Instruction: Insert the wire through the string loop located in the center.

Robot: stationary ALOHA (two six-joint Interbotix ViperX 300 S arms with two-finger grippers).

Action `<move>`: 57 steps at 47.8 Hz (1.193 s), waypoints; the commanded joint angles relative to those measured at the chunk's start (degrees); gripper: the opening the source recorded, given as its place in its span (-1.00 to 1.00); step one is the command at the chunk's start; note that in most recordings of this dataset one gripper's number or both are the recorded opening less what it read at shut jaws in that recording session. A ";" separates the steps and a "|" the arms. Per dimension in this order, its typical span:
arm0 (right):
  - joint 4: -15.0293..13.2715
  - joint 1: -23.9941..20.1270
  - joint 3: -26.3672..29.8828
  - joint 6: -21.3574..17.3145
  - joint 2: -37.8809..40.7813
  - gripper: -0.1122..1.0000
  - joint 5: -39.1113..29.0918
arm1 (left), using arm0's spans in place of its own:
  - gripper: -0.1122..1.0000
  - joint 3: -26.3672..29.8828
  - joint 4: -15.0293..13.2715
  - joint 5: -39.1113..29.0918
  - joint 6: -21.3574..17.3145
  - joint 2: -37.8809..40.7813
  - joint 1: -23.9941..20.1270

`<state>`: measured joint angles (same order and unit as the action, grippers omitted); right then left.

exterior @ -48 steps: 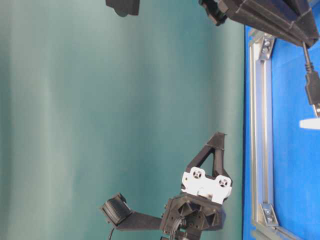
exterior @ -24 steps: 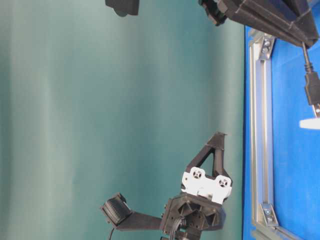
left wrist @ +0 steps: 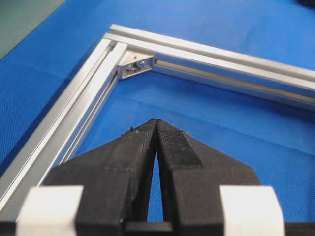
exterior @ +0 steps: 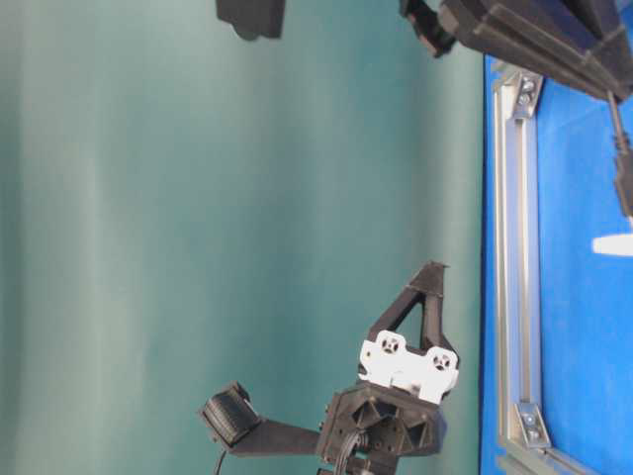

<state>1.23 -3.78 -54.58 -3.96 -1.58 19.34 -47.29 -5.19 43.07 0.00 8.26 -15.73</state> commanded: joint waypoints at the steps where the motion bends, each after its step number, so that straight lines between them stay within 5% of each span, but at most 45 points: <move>1: 0.09 -0.18 1.85 -0.09 0.53 -0.84 0.44 | -0.80 1.14 0.18 0.26 0.00 -1.76 0.00; 26: 0.09 -0.18 10.55 0.00 7.82 -0.84 0.53 | -0.80 1.14 0.18 0.26 -0.09 -1.85 0.00; 57: 0.09 -0.18 11.95 0.00 9.23 -0.84 0.62 | -0.80 1.14 0.18 0.35 -0.09 -1.85 0.00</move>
<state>1.23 -3.87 -43.51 -3.96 8.26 19.42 -47.29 -5.19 43.07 0.00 8.26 -15.82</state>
